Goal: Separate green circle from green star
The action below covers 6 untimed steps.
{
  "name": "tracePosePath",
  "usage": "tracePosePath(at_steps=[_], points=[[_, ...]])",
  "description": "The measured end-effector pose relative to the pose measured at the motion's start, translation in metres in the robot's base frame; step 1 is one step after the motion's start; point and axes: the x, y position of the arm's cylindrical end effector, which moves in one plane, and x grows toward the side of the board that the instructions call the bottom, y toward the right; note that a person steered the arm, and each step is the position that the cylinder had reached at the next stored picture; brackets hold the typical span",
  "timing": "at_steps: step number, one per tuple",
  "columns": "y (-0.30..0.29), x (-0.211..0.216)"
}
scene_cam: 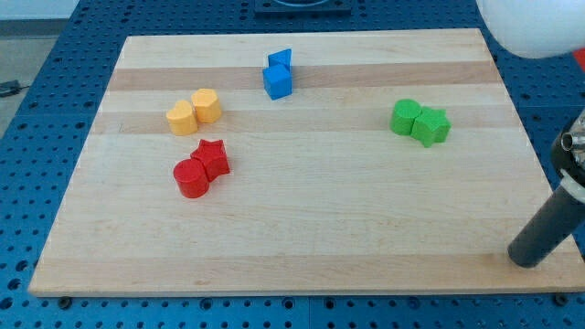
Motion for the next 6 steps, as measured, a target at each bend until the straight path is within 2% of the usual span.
tracePosePath(at_steps=[1, 2, 3, 4, 6], points=[[-0.011, 0.000], [-0.047, -0.031], [-0.067, -0.081], [-0.108, -0.117], [-0.219, -0.159]])
